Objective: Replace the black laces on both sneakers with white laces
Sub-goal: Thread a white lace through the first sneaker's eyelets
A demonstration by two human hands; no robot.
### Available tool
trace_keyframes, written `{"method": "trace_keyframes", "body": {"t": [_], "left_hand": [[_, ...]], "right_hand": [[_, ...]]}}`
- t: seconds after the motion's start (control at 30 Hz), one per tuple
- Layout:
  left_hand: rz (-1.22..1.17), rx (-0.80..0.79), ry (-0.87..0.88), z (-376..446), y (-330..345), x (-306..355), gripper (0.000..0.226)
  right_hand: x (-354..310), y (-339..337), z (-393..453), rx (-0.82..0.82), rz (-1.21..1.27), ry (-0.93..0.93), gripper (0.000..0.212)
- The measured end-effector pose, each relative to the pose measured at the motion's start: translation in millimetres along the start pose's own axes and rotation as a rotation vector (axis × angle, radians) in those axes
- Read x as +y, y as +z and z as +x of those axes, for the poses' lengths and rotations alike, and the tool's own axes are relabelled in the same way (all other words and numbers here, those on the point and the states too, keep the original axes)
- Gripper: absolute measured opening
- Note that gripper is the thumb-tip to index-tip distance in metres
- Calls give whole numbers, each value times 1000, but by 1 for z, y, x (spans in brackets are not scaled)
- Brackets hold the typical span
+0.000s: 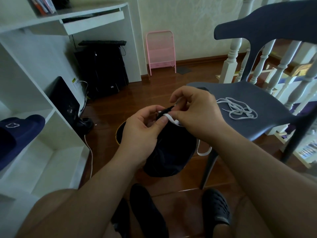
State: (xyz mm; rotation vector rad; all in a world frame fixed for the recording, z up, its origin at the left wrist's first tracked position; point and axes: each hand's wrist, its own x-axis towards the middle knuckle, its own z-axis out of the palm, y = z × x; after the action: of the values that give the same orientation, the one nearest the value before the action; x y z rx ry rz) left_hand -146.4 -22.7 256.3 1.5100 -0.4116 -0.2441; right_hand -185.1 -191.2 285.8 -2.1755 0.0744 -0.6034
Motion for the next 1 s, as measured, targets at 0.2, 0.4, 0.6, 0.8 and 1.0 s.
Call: {"method": "trace_keyframes", "body": {"t": [0.2,0.4,0.6,0.8,1.0], "left_hand": [[180,111,94,1,-5,-1,21],[165,198,135,-1,-9,-2,20],[176,225,166,-3,-5,-1,21],[378,251,318,-4,-3,-3,18],[368,243,358,-7,-3,-1,31]], "right_hand": [[-3,2,-2,-60,183,69,33],[-6,8,-1,-87,263,114,37],[-12,16,-6,18,249,186,34],[-11,25,-6,75,272,323,34],[-18,23,-9,12,597,379,29]]}}
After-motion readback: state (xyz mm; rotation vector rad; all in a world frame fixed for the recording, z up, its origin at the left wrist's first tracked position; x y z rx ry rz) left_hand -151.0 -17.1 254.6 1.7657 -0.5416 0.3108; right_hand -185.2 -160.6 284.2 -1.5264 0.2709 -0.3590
